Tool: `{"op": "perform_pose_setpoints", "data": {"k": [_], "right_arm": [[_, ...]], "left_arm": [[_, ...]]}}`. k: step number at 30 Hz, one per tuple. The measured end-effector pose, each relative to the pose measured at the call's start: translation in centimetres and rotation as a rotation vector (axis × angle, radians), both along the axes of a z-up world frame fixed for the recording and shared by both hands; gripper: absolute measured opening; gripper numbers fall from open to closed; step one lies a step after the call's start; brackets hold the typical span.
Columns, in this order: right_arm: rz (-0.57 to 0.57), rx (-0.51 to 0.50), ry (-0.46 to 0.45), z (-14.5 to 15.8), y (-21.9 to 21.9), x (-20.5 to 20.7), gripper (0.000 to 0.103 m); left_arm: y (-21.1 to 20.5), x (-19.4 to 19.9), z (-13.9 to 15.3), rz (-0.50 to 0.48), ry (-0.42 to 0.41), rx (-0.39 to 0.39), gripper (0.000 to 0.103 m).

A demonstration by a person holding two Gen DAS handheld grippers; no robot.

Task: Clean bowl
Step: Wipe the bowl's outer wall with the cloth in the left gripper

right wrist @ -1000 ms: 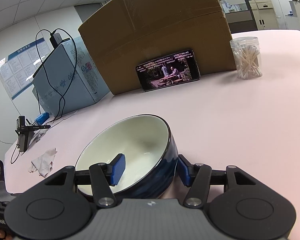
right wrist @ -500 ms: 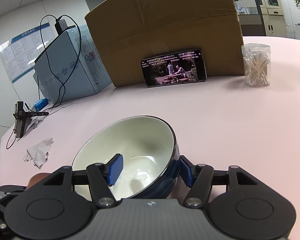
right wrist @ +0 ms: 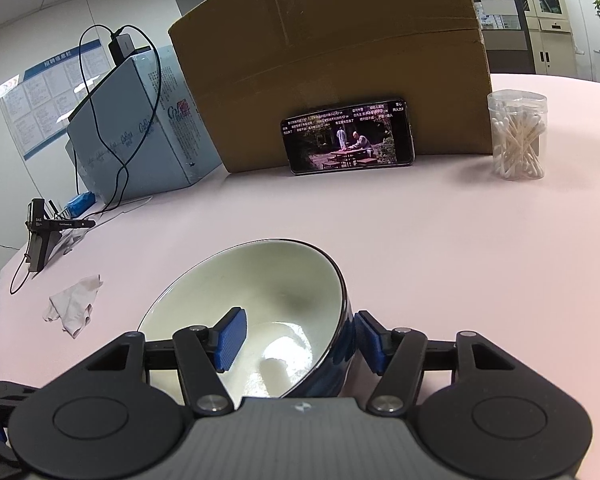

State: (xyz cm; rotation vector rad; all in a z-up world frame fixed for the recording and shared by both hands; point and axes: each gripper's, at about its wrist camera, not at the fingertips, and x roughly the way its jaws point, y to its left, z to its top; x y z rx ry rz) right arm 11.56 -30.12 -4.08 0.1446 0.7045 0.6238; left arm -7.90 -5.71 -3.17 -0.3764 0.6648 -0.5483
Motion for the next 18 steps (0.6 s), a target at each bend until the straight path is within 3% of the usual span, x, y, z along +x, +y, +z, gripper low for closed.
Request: {"op": "perform_pose_setpoints", "data": {"k": [6, 8, 12, 18], "right_arm": [[0.01, -0.004, -0.006, -0.1, 0.2, 0.3, 0.06], [0.01, -0.004, -0.009, -0.1, 0.1, 0.3, 0.054], [-0.015, -0.015, -0.021, -0.3, -0.4, 0.5, 0.025], [-0.019, -0.028, -0.016, -0.3, -0.7, 0.5, 0.022]], "left_arm": [[-0.4, 0.0, -0.2, -0.047, 0.01, -0.042, 0.017], [-0.8, 0.5, -0.2, -0.074, 0.017, -0.085, 0.017], [-0.3, 1.5, -0.4, -0.042, 0.03, -0.203, 0.017], [1.5, 1.3, -0.4, 0.054, 0.022, -0.324, 0.017]]}}
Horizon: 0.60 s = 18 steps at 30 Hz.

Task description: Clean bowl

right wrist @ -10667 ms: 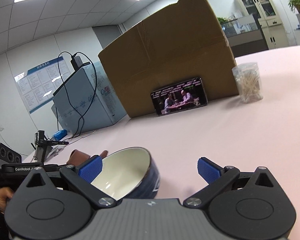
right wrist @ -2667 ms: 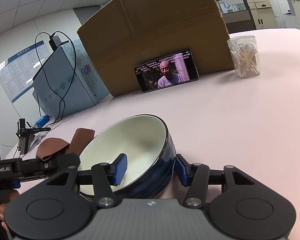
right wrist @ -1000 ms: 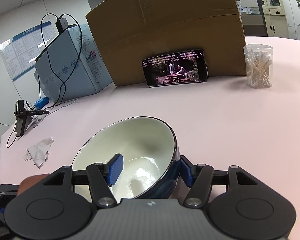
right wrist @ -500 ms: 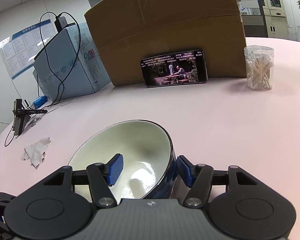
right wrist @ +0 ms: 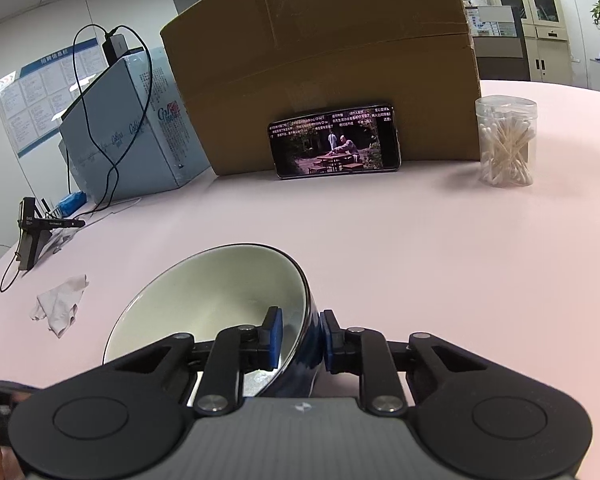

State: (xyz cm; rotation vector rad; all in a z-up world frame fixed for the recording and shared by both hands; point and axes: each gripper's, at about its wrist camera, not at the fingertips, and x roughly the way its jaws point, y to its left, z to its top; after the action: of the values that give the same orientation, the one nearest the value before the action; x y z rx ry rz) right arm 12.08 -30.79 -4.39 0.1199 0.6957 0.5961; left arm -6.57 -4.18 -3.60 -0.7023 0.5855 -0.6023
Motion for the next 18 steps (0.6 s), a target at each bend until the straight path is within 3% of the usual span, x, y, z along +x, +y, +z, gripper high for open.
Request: {"op": "perform_pose_setpoints", "data": {"k": [3, 7, 10, 15, 18], "right_arm": [[-0.011, -0.006, 0.006, 0.1, 0.0, -0.3, 0.023], [-0.027, -0.006, 0.011, 0.2, -0.2, -0.9, 0.027], [-0.04, -0.021, 0.0, 0.2, -0.3, -1.7, 0.028], [-0.047, -0.004, 0.0, 0.1, -0.9, -2.3, 0.032], [-0.046, 0.004, 0.001, 0.1, -1.0, -2.2, 0.034]], "left_arm": [[0.4, 0.0, 0.0, 0.037, 0.016, 0.006, 0.017], [0.0, 0.1, 0.7, 0.043, 0.006, 0.108, 0.017], [-1.1, -0.1, 1.8, 0.008, -0.038, 0.298, 0.02], [-1.8, -1.5, 3.1, 0.025, -0.121, 0.492, 0.063], [-2.0, -2.9, 4.0, 0.058, -0.196, 0.574, 0.075]]}}
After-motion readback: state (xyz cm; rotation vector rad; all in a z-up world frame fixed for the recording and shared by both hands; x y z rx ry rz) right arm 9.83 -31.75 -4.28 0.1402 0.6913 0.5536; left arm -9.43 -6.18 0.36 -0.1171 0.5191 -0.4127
